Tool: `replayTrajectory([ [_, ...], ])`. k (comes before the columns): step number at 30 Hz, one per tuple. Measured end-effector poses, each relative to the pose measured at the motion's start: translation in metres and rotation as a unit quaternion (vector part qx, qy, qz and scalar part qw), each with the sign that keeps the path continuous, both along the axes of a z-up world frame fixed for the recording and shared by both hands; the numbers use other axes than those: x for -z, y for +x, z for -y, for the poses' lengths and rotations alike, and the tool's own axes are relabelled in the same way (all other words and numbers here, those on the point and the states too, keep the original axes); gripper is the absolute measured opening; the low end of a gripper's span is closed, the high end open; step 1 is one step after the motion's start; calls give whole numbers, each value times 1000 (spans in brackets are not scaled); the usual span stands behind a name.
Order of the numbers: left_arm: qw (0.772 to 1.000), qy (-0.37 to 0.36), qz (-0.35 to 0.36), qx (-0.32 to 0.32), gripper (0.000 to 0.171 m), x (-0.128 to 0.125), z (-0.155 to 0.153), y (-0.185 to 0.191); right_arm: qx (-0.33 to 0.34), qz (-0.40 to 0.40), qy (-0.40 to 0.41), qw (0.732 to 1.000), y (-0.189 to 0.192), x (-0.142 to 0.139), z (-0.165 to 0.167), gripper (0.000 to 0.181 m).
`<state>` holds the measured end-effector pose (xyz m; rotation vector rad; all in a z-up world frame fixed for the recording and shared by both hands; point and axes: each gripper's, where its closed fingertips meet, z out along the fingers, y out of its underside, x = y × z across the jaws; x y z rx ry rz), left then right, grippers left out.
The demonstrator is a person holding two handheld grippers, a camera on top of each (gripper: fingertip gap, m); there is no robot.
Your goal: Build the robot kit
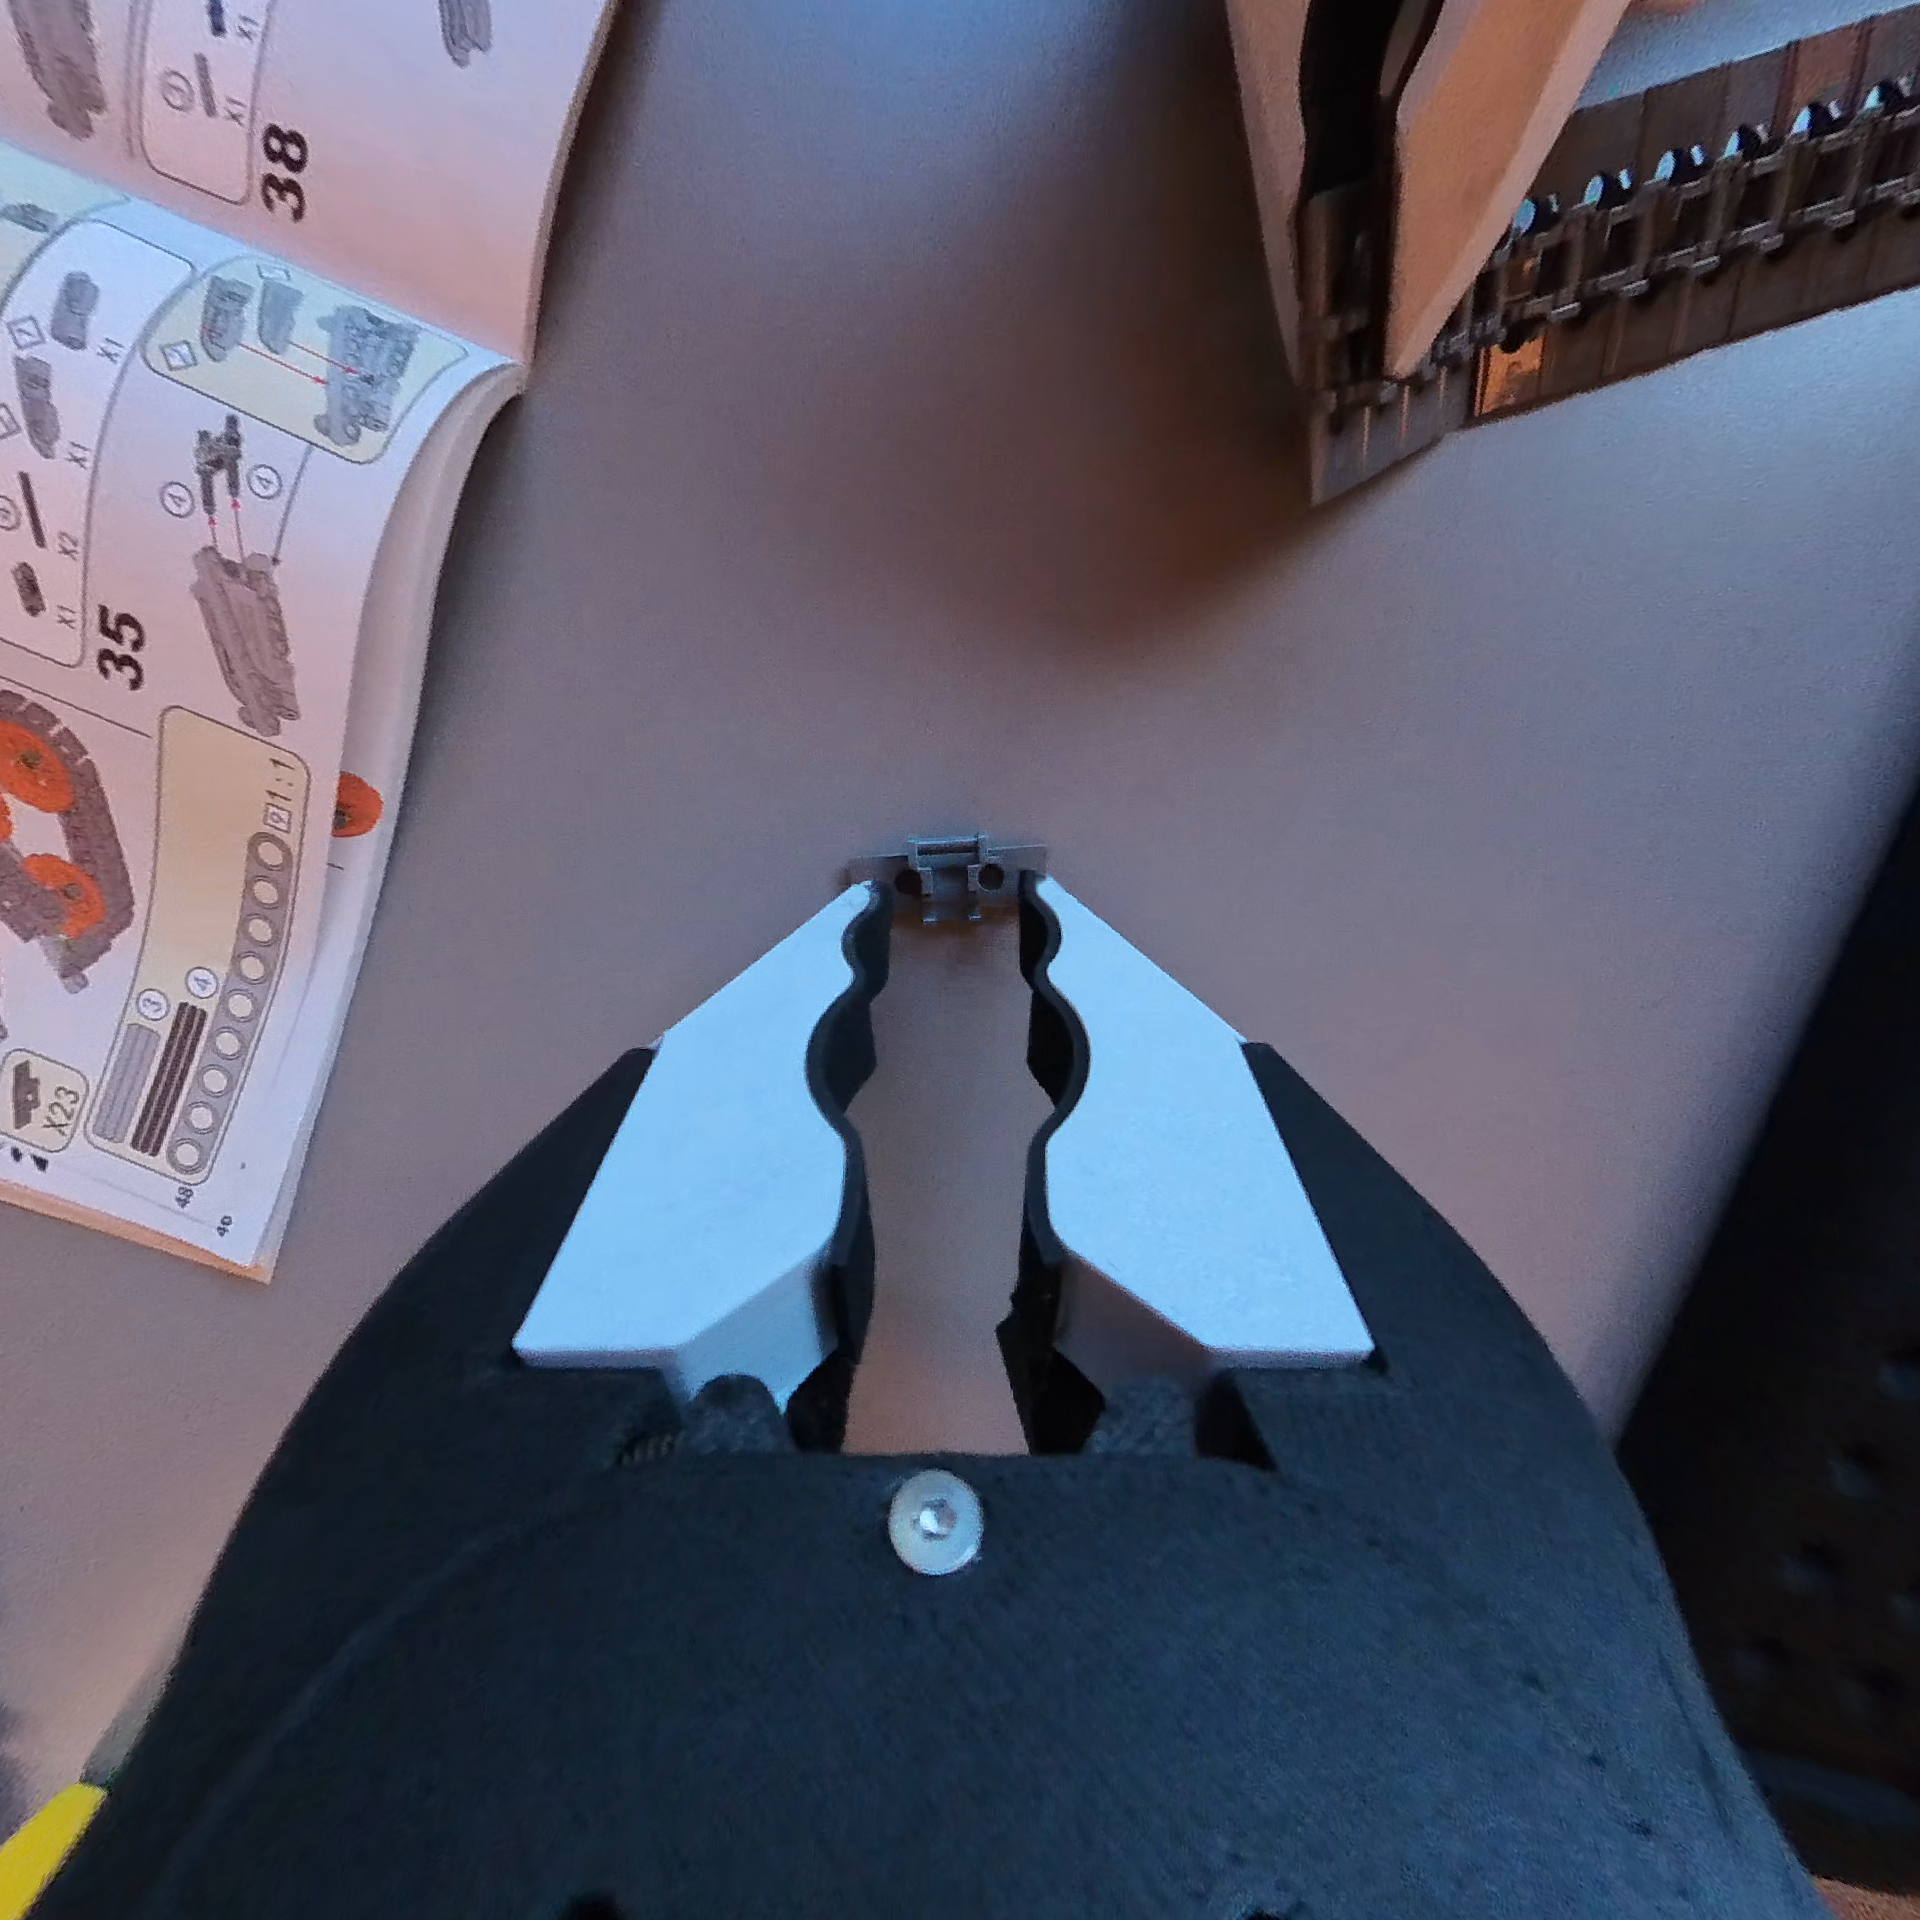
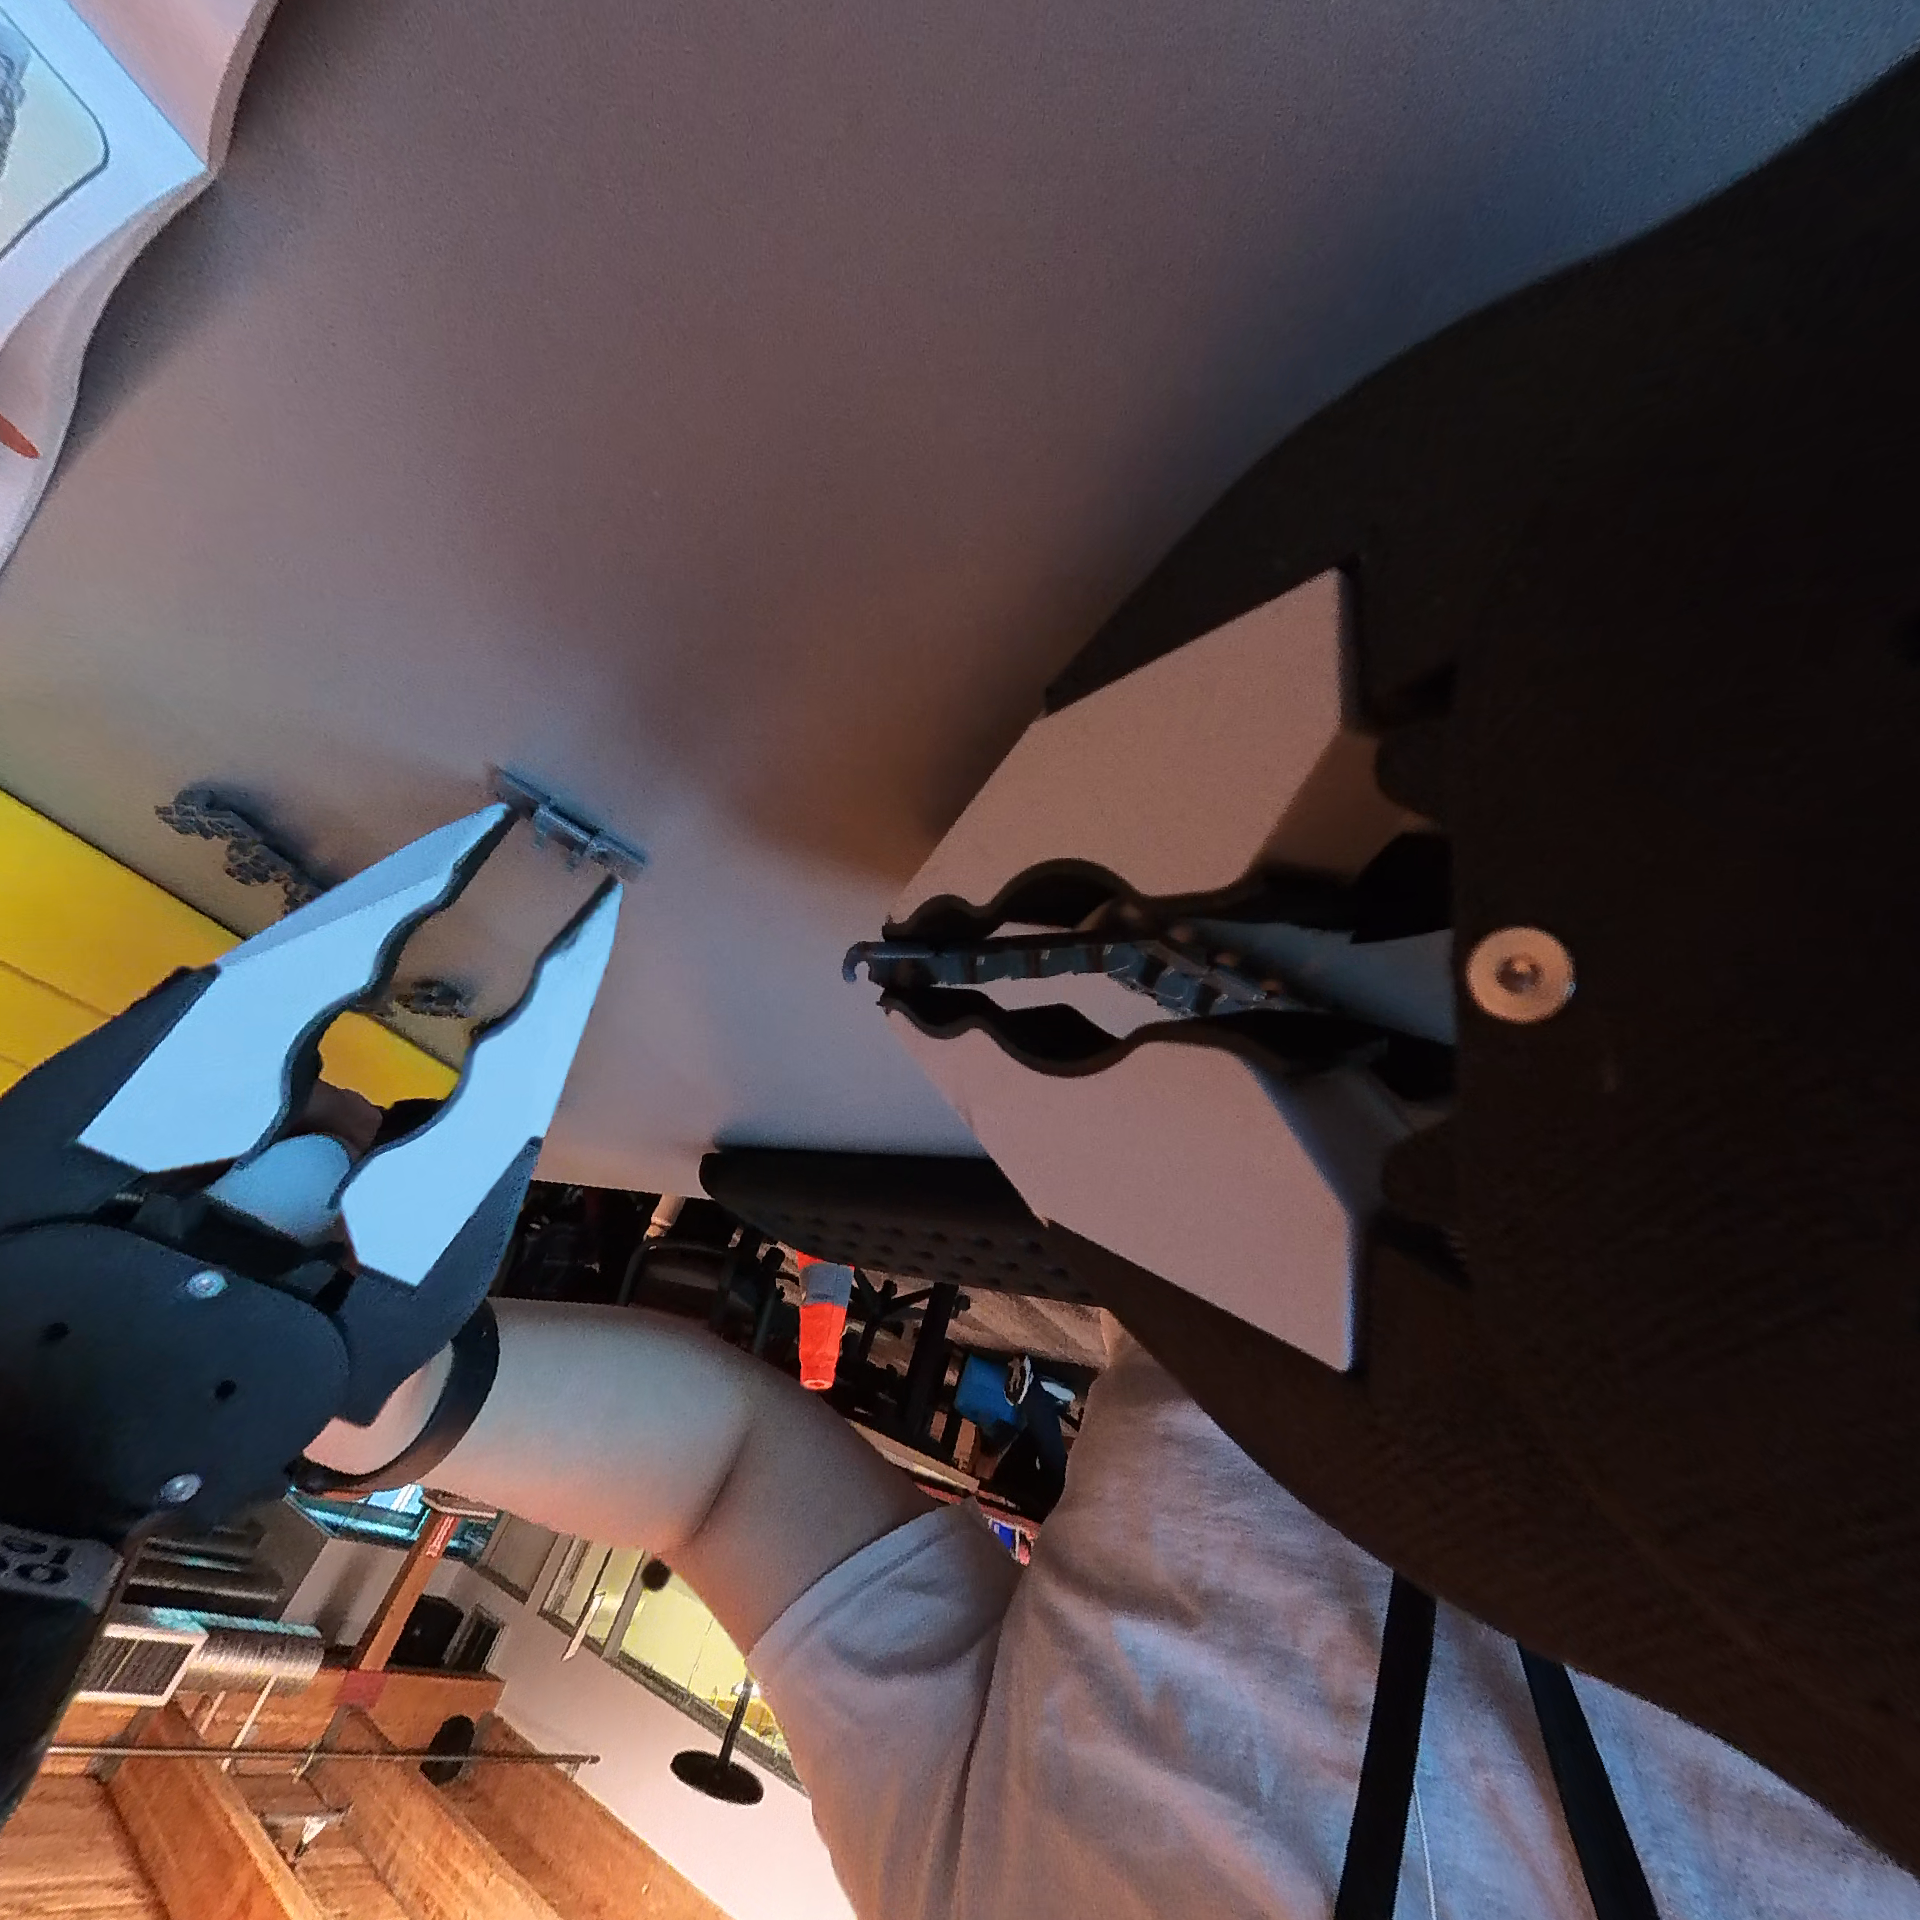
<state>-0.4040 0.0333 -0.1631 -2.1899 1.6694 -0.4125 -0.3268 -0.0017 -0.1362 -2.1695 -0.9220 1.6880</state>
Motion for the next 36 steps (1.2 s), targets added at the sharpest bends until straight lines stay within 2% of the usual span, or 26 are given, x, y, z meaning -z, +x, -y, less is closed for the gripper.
replayTrajectory([
  [4, 1000, 17, -16, 20, 16, 1, -2, 0, -1, 3, -5, 1000, 0, 1, 0, 6],
  [12, 999, 25, -30, 32, 25, 1, 3, 3, -1, 9, -6, 1000, 0, 3, 0, 6],
  [15, 998, 26, -35, 33, 22, 1, 5, 5, -1, 8, -7, 1000, 0, 3, 0, 6],
  [16, 998, 27, -38, 36, 16, 1, 5, 5, -1, 8, -8, 1000, 0, 3, 0, 6],
  [23, 996, 34, -63, 45, 16, 1, 6, 6, -5, 10, -9, 1000, 0, 4, 2, 6],
  [27, 998, 11, -53, 32, 25, 0, 6, 8, -7, 11, -10, 1000, 0, 4, 3, 6],
  [30, 999, -2, -34, 28, 17, -4, 5, 8, -8, 11, -11, 1000, 0, 4, 4, 6],
  [36, 999, -29, -4, -16, 17, -11, 4, 12, -9, 10, -13, 1000, 0, 4, 4, 6],
])
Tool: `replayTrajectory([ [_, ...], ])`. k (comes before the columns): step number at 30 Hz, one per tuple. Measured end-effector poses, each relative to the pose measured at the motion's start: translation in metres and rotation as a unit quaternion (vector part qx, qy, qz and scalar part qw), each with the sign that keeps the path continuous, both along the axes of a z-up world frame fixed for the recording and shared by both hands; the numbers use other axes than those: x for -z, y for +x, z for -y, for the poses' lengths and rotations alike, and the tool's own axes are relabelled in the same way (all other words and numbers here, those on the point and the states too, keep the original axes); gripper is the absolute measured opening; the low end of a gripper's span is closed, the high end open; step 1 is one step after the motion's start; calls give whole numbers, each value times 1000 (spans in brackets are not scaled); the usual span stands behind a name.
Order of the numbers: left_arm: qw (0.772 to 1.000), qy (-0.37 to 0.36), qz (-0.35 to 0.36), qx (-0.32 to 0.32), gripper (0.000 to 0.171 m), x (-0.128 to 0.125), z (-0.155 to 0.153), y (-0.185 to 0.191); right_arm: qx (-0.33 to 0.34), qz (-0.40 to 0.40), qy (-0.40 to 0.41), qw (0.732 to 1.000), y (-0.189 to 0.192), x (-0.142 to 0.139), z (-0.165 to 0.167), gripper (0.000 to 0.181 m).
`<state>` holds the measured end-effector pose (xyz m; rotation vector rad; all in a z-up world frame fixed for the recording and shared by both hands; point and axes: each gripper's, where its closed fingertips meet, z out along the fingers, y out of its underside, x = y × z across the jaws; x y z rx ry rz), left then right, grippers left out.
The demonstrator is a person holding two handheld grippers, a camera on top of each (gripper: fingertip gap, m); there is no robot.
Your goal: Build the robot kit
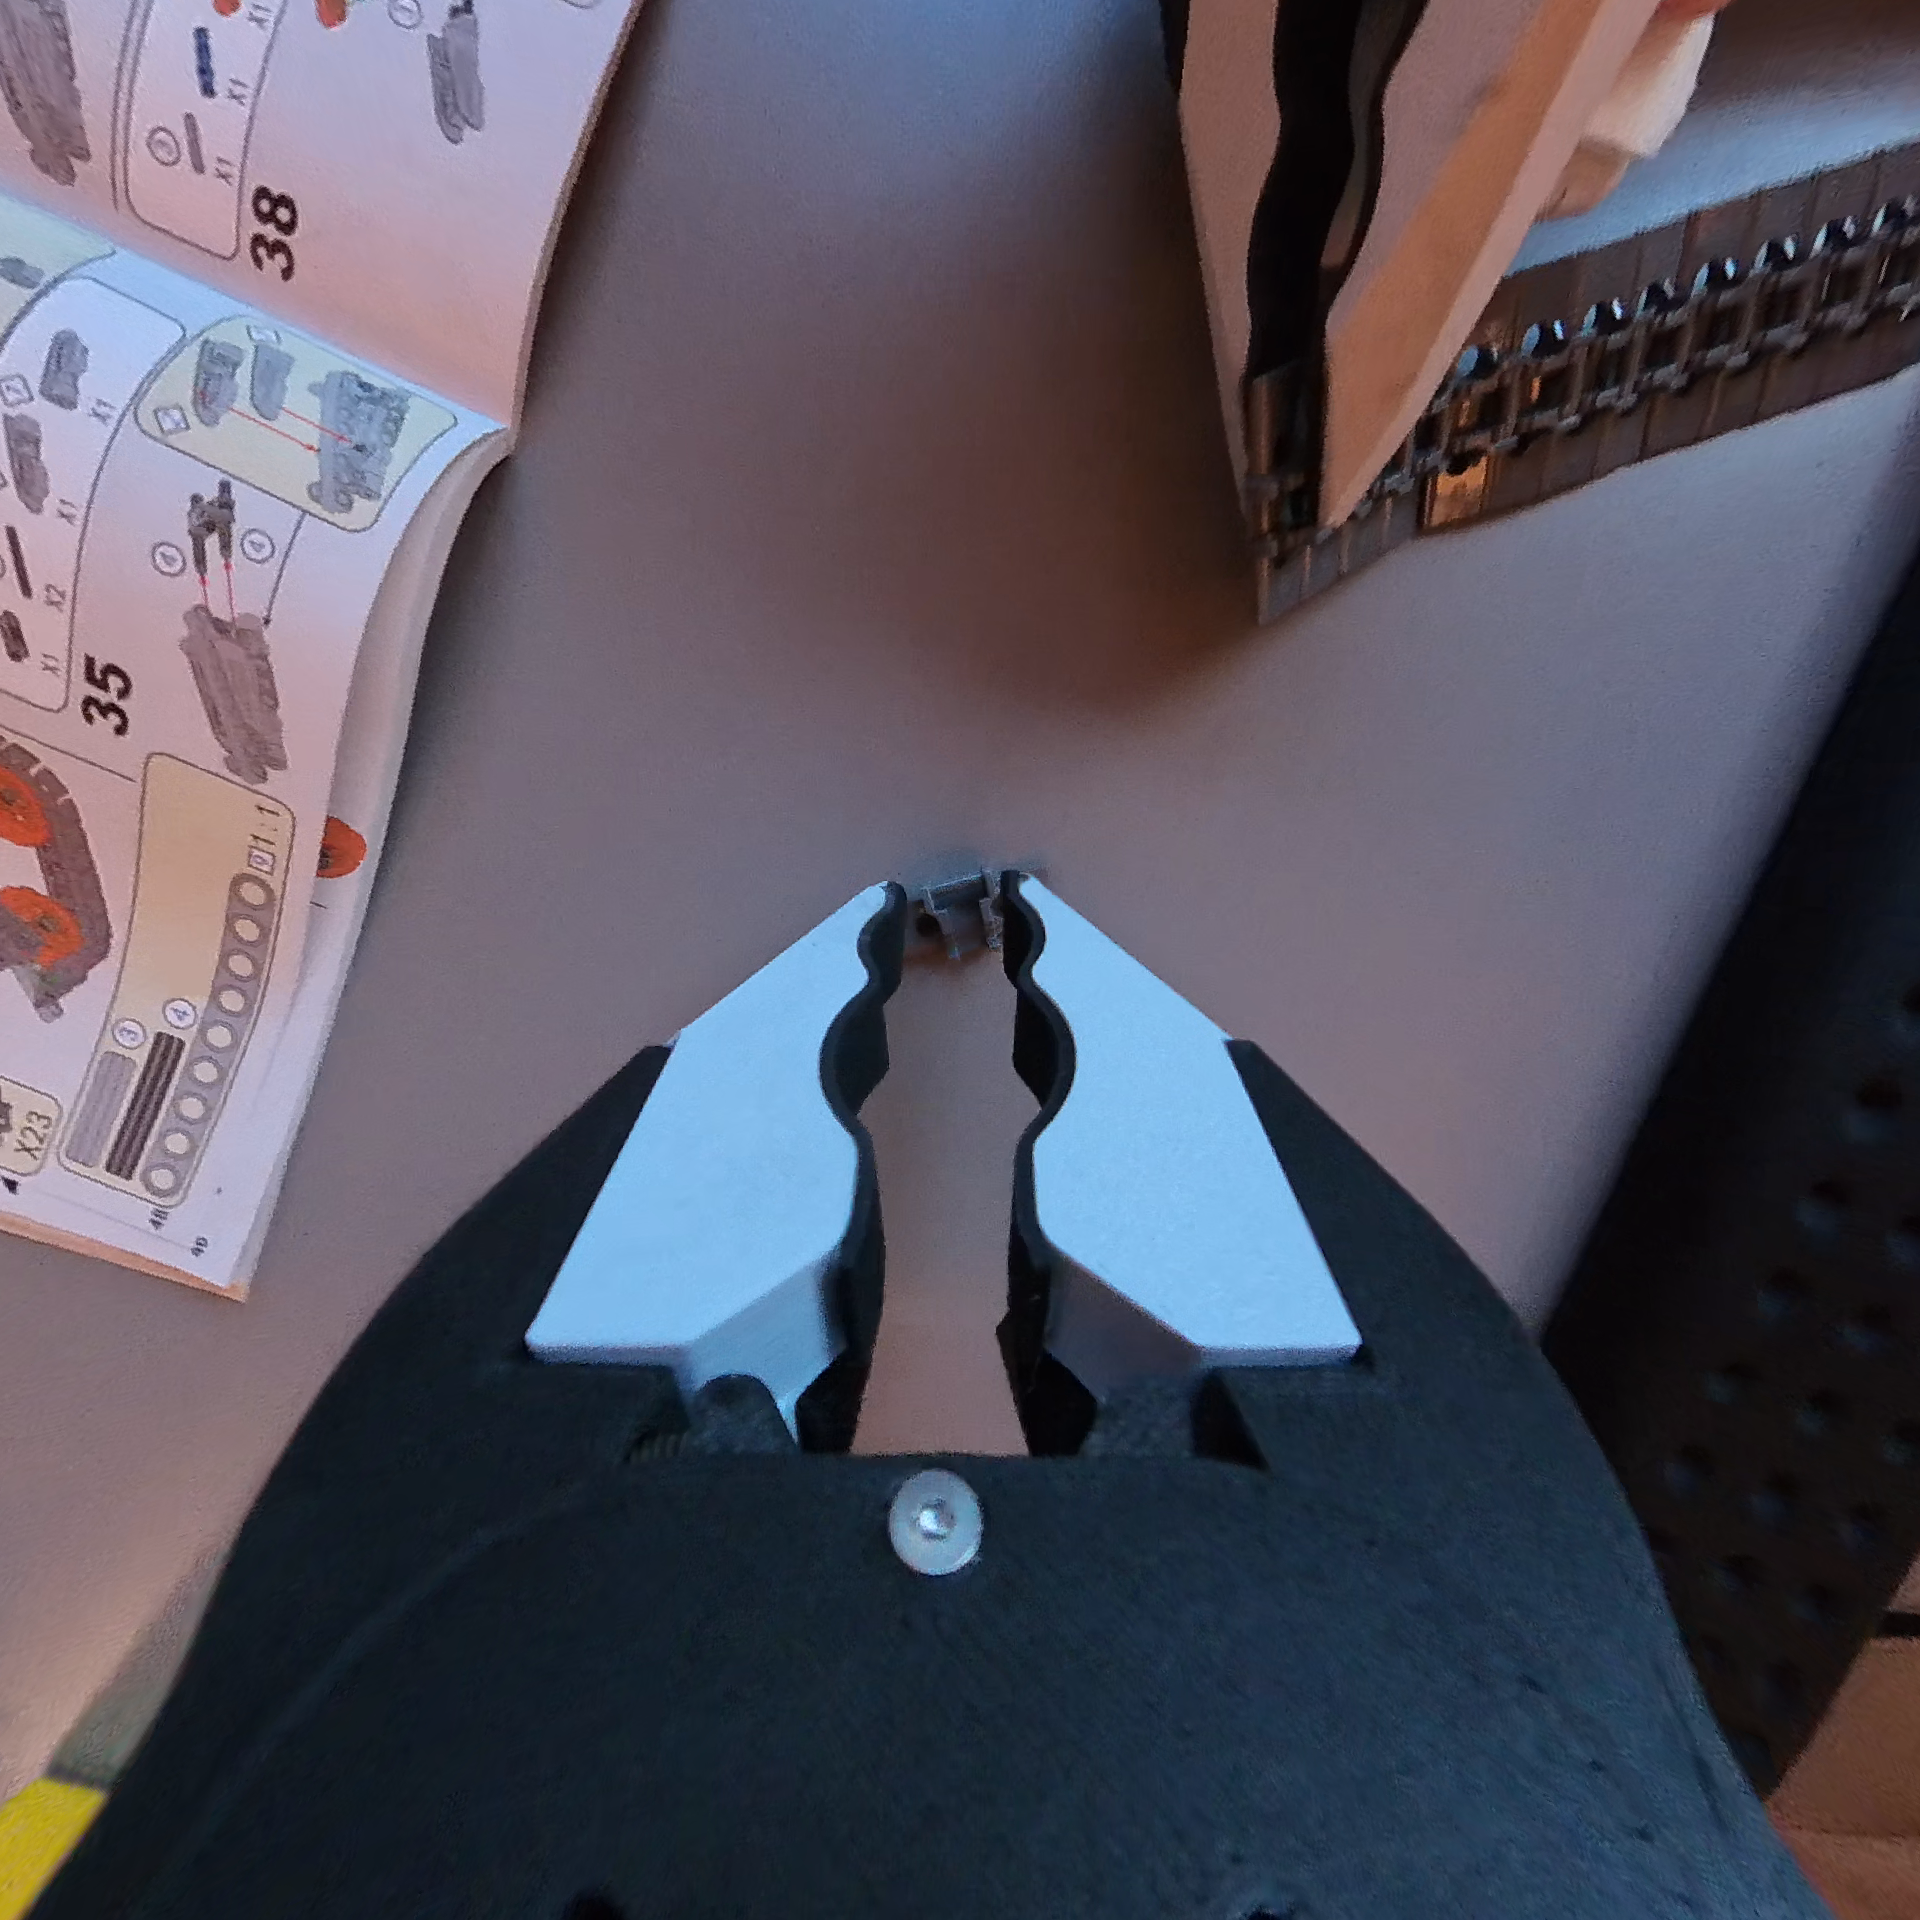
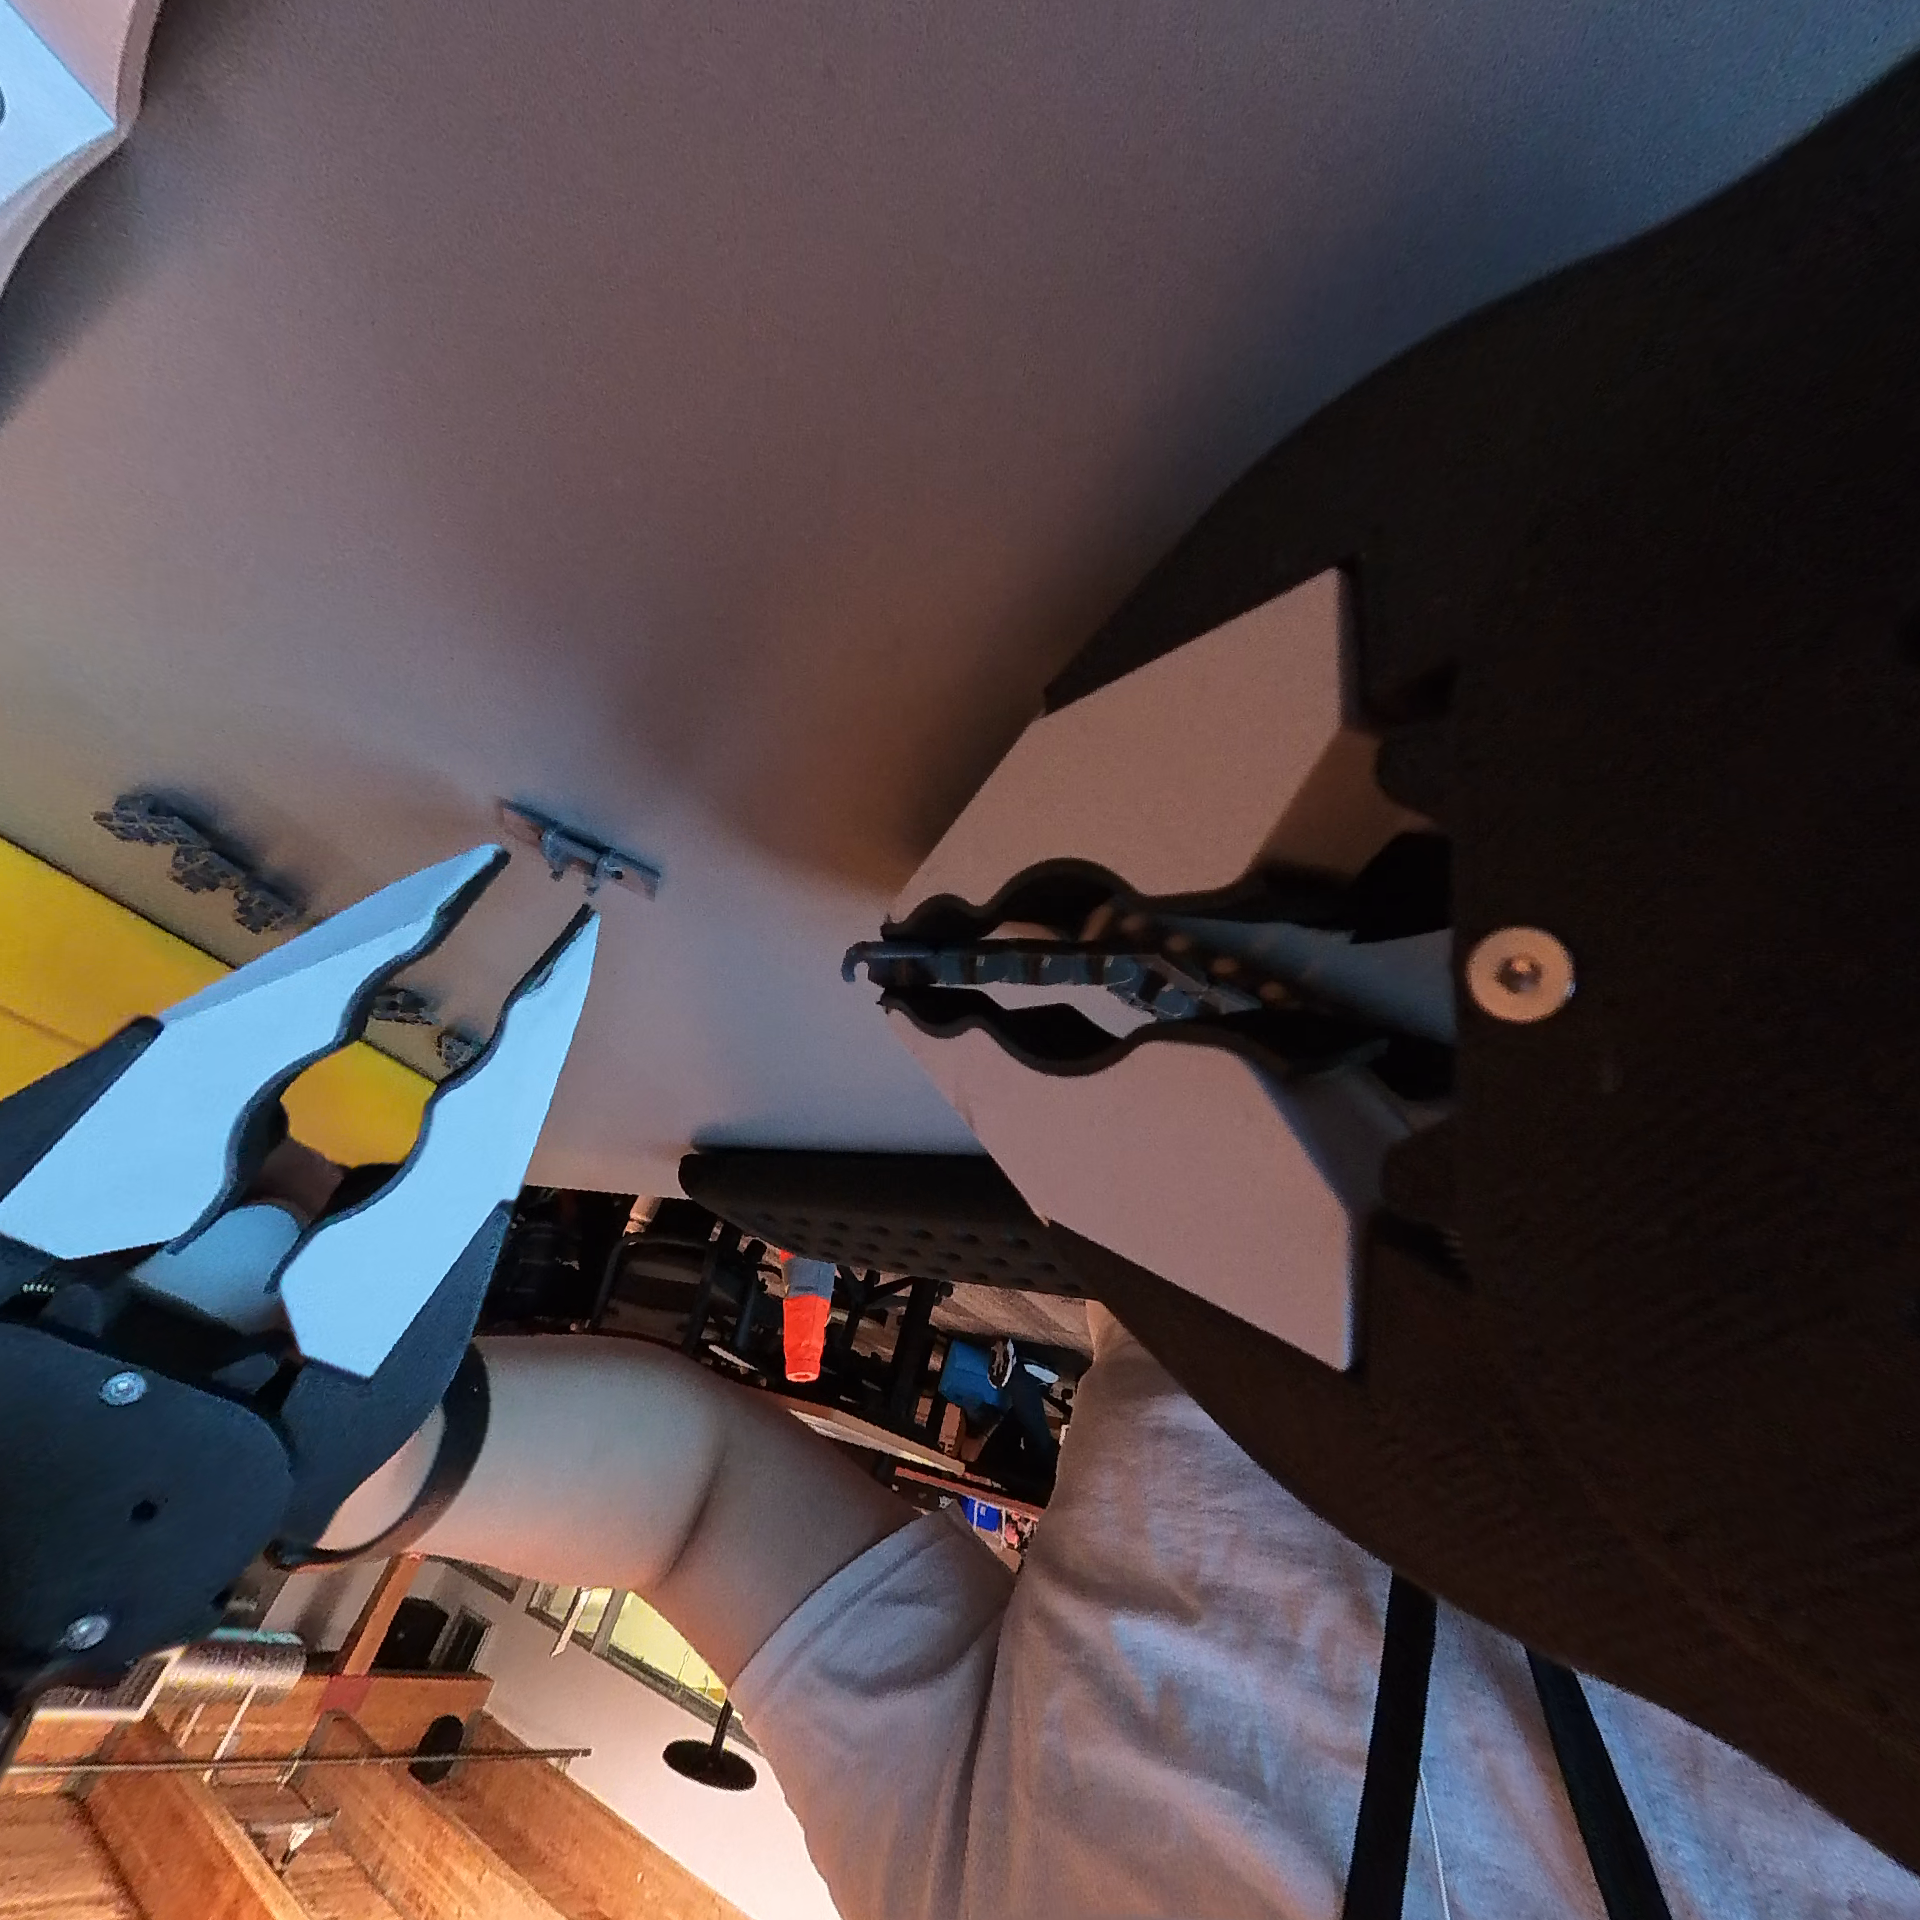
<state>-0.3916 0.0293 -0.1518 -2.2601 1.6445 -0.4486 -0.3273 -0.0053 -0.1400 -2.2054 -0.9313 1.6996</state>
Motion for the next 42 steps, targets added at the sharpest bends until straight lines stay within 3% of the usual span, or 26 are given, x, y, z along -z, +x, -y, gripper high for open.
replayTrajectory([
  [4, 999, -29, 19, -34, 16, -1, 8, 4, 0, 0, -1, 1000, 0, 0, 0, 6],
  [6, 999, -11, 11, -41, 15, 0, 5, 2, 0, 0, -1, 1000, 0, 0, 0, 6],
  [15, 999, 26, -18, -44, 5, 7, 2, -2, 0, 0, -1, 1000, 0, 0, 0, 6],
  [23, 997, 55, -29, -43, 18, 2, 0, -5, -2, 0, -1, 1000, 0, 0, 1, 6],
  [29, 998, 31, -6, -60, 18, -2, 0, -4, -4, 0, -1, 1000, 0, 0, 2, 6],
  [42, 998, 30, -43, -46, 9, 12, 3, -7, -4, 1, -1, 1000, 0, 0, 2, 6],
])
